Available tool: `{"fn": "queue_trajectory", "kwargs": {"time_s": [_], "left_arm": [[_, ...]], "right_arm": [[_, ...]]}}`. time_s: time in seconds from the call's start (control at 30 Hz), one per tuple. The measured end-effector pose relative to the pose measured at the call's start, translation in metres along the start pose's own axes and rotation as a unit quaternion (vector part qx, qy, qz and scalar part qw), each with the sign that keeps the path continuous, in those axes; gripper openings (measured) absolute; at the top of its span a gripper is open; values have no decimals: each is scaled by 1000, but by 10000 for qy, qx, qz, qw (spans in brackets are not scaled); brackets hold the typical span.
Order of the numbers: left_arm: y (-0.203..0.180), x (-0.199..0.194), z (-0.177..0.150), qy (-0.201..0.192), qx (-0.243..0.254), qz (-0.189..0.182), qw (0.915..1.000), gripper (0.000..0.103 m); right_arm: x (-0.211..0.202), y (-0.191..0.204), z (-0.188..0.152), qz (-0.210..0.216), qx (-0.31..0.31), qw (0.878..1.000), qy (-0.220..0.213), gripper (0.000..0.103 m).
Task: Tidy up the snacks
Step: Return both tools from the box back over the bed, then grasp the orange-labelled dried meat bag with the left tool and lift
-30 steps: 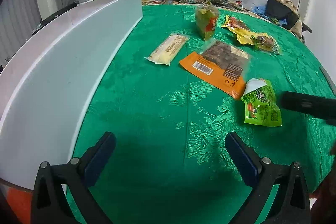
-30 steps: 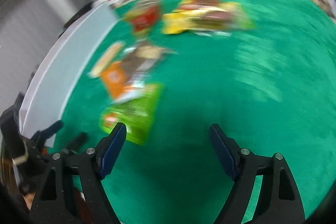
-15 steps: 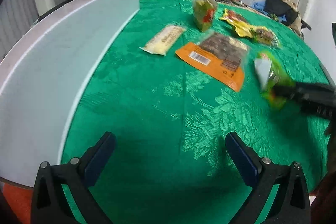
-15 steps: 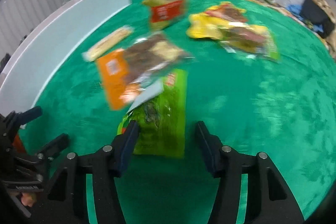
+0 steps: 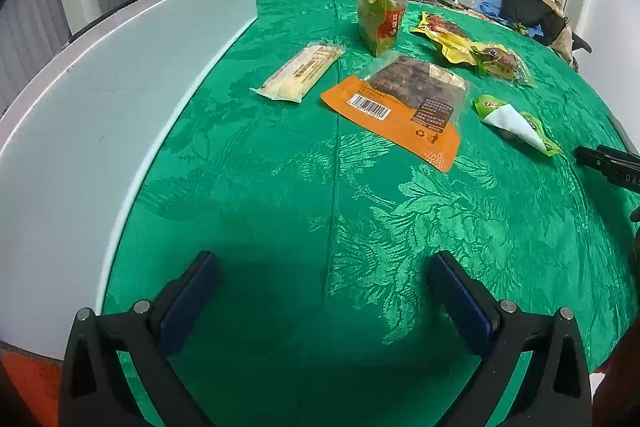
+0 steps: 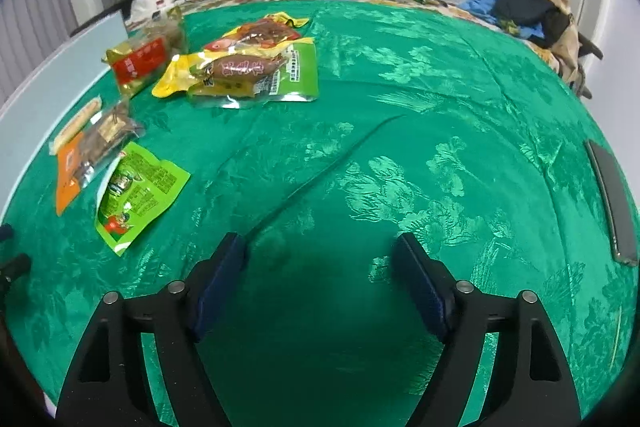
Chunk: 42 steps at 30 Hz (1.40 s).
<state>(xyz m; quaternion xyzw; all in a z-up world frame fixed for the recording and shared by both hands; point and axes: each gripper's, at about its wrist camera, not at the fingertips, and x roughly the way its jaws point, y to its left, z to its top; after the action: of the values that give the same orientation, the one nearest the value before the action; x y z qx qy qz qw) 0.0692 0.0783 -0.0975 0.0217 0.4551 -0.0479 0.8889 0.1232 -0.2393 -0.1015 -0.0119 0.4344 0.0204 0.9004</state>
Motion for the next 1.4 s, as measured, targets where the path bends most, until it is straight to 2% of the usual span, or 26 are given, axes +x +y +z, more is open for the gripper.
{"fn": "queue_trajectory", "kwargs": {"time_s": [0.4, 0.53, 0.63, 0.77, 0.87, 0.97, 1.03, 1.17, 1.3, 1.4], "left_arm": [[-1, 2, 2, 7, -50, 38, 10000, 103], [-1, 4, 8, 221, -20, 2, 9998, 103], [-5, 6, 16, 401, 186, -225, 9988, 102], [-21, 2, 42, 277, 676, -391, 9966, 102], [-39, 4, 76, 260, 1112, -586, 9917, 102], [-57, 19, 110, 439, 1373, -899, 9855, 102], [-65, 37, 130, 634, 1475, -968, 9823, 102], [-75, 62, 149, 803, 1716, -860, 9781, 102], [-77, 81, 156, 970, 1657, -966, 9766, 102], [-78, 95, 158, 1072, 1611, -877, 9772, 103]], "right_arm": [[-2, -1, -3, 9, 39, 10000, 6, 85], [-2, -2, -2, 14, 42, 10000, 8, 85], [-2, -2, -2, 11, 39, 10000, 7, 85], [-2, -2, -2, 11, 38, 10000, 8, 85], [-2, -2, -2, 13, 39, 10000, 9, 86], [-2, -2, -2, 13, 38, 10000, 10, 85], [-3, -2, -2, 16, 41, 10000, 10, 86], [-3, -2, -2, 16, 39, 10000, 11, 86], [-3, -3, -2, 18, 39, 10000, 12, 86], [-3, -3, -2, 20, 39, 10000, 13, 86]]}}
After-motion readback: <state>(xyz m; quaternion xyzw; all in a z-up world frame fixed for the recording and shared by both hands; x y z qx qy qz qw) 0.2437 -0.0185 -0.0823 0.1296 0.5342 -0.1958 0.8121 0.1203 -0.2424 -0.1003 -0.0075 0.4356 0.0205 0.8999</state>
